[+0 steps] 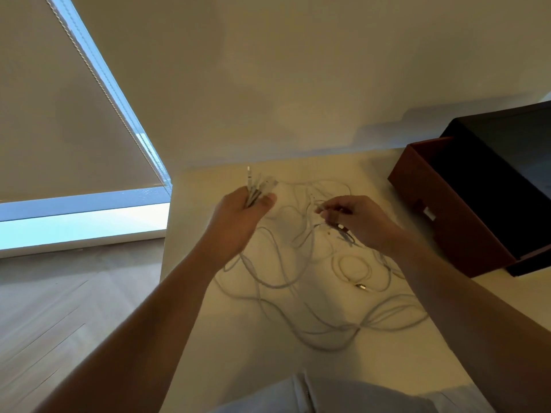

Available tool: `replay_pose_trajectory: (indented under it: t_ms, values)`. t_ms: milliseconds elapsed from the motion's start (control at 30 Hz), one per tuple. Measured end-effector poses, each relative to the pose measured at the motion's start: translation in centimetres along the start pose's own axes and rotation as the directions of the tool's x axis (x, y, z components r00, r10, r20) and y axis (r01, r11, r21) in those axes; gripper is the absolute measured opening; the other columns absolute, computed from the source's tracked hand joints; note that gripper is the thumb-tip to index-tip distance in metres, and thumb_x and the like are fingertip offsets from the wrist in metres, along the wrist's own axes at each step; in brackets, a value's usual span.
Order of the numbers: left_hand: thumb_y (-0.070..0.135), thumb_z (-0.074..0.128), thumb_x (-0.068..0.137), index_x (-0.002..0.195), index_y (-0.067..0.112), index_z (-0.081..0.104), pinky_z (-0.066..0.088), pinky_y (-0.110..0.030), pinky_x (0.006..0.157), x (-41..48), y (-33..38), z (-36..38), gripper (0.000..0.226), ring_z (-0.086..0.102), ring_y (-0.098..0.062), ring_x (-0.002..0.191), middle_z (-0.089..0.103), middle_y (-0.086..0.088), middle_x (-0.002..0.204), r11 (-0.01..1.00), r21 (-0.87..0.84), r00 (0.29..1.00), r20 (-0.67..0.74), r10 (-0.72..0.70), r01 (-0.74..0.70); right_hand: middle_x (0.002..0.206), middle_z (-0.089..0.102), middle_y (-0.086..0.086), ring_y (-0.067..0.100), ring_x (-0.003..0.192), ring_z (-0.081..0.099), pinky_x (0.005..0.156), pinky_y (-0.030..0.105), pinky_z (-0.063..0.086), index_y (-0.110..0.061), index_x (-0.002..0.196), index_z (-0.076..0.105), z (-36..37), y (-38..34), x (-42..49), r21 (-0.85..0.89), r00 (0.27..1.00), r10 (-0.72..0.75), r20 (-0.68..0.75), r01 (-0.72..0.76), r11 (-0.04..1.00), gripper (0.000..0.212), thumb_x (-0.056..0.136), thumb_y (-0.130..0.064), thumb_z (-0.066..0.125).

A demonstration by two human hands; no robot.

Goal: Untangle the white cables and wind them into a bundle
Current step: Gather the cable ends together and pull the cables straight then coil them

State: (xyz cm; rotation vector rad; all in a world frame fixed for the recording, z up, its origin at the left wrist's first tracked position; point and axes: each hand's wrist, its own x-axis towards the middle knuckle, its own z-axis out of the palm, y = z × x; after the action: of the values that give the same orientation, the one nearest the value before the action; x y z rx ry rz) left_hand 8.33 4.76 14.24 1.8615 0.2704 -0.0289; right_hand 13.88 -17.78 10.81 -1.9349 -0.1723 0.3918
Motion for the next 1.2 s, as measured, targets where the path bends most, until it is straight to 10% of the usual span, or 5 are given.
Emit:
replay_pose_trajectory:
  t_ms: [133,400,633,900,1200]
  values:
    - [0.054,0.071,0.076,0.07,0.018,0.058,0.03,-0.021,0.05,-0.6,0.9,2.6,0.039,0.044,-0.006,0.053,0.049,0.014,0.055,0.976,0.22,0.983,0.18,-0.039,-0.001,0.046,0.056,-0.017,-0.003,0.041,0.045,0.046,0.007,0.033,-0.011,0.084,0.069,0.6,-1.7,-1.2,-0.046,0.982,-0.056,0.179,0.066,0.997,0.008,0.086,-0.004,0.066]
    - [0.024,0.063,0.09,0.062,0.023,0.067,0.032,-0.012,0.041,-0.3,0.3,4.2,0.028,0.05,0.0,0.044,0.061,0.013,0.049,0.956,0.292,0.975,0.215,-0.055,-0.01,0.077,0.06,-0.001,0.004,0.055,0.052,0.05,0.015,0.042,-0.007,0.095,0.062,0.1,0.2,-1.7,0.02,0.994,-0.032,0.102,0.03,0.999,0.016,0.083,0.001,0.069]
    - [0.025,0.058,0.095,0.066,0.025,0.064,0.035,-0.01,0.048,-0.3,0.7,3.7,0.03,0.062,-0.022,0.084,0.073,-0.003,0.081,0.991,0.135,0.995,0.101,-0.012,-0.002,0.083,0.064,-0.009,0.006,0.075,0.055,0.073,0.023,0.044,-0.02,0.098,0.066,-1.3,4.6,-1.5,-0.442,0.959,0.108,0.261,0.019,0.897,0.008,0.091,-0.021,0.064]
    - [0.028,0.059,0.095,0.076,0.023,0.069,0.03,-0.01,0.043,-0.1,0.1,3.3,0.022,0.049,-0.019,0.065,0.058,0.012,0.047,0.996,0.08,0.996,0.086,-0.035,0.028,0.087,0.057,-0.002,0.017,0.081,0.05,0.066,0.027,0.036,-0.012,0.1,0.06,-2.1,4.5,-0.5,-0.605,0.975,0.154,0.159,-0.027,0.796,0.024,0.098,-0.034,0.049]
    - [0.029,0.059,0.095,0.079,0.021,0.07,0.032,-0.012,0.047,0.1,-0.4,2.4,0.021,0.045,-0.01,0.055,0.056,0.012,0.046,0.999,0.051,0.997,0.07,-0.021,0.017,0.092,0.06,0.006,0.019,0.08,0.058,0.066,0.017,0.053,-0.007,0.089,0.061,-3.6,5.7,0.5,-0.19,0.984,0.145,-0.102,-0.162,0.968,0.005,0.093,-0.007,0.059]
